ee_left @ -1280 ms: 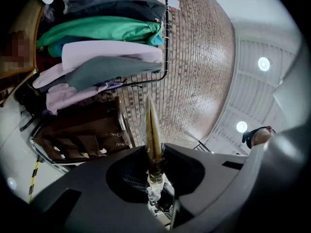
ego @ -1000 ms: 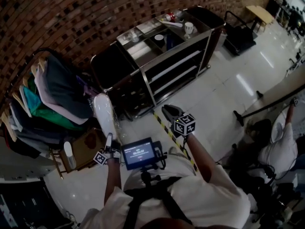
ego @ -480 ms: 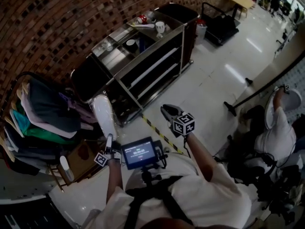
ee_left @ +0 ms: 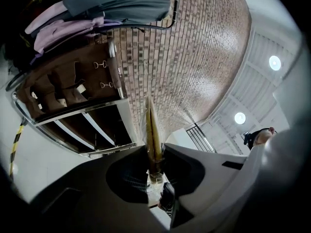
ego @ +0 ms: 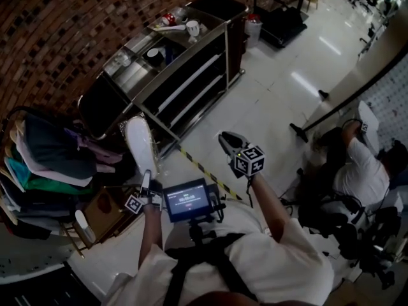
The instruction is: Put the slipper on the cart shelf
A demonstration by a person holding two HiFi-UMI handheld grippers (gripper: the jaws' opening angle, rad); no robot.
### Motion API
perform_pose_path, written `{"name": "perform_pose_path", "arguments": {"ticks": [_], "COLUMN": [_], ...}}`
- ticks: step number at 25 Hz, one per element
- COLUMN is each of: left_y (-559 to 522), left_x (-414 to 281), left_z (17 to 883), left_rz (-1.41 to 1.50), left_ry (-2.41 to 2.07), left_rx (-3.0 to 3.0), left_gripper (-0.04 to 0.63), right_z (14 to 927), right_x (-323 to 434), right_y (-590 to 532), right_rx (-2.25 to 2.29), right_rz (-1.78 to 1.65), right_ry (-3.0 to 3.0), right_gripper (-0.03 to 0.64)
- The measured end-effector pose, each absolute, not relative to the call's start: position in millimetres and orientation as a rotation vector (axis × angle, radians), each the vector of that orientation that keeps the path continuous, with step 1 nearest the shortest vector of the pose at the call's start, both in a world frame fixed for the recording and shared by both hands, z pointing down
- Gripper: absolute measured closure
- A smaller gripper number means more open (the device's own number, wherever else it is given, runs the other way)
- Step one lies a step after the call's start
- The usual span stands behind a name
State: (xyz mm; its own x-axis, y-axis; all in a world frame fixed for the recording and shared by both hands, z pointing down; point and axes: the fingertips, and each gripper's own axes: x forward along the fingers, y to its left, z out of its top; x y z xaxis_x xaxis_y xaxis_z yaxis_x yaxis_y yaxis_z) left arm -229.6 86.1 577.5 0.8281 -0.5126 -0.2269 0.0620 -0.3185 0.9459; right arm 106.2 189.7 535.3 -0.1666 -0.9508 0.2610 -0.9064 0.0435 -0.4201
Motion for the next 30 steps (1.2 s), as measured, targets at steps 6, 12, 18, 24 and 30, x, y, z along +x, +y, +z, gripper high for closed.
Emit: {"name": "perform_pose_path", "arguments": {"ticks": [6, 12, 18, 24, 30], "left_y": [81.1, 58.7, 29.1, 8.9, -11.9], "left_x": [-201.5, -167.9, -112.4, -64.6, -29.8], "left_z": [583.3, 607.2, 625.5, 644.9, 669.4], "left_rz": [-0.535, -0.49, -0.478, -0.478, -0.435], "left_ry": [-0.315, -0.289, -0.236, -0.218, -0.241], "left_rx": [1.808, 1.796, 1.797, 1.742, 1.683], "left_gripper": [0.537, 0.537, 0.537, 0.537, 0.537], "right_z": [524.2, 526.1, 546.3, 545.2, 545.2], "right_x": [132.4, 155.8, 189.0, 215.1, 246.1], "right_y": [193.5, 169.7, 127.1, 73.5, 37.4], "right_rx": [-2.014, -2.055, -2.048, -2.023, -2.012], "right_rz": [-0.786, -0.748, -0.803, -0.796, -0.801], "right_ry": [2.133, 2.156, 2.23, 2.343, 2.361], "right_gripper": [0.535, 0.535, 0.535, 0.535, 0.535]}}
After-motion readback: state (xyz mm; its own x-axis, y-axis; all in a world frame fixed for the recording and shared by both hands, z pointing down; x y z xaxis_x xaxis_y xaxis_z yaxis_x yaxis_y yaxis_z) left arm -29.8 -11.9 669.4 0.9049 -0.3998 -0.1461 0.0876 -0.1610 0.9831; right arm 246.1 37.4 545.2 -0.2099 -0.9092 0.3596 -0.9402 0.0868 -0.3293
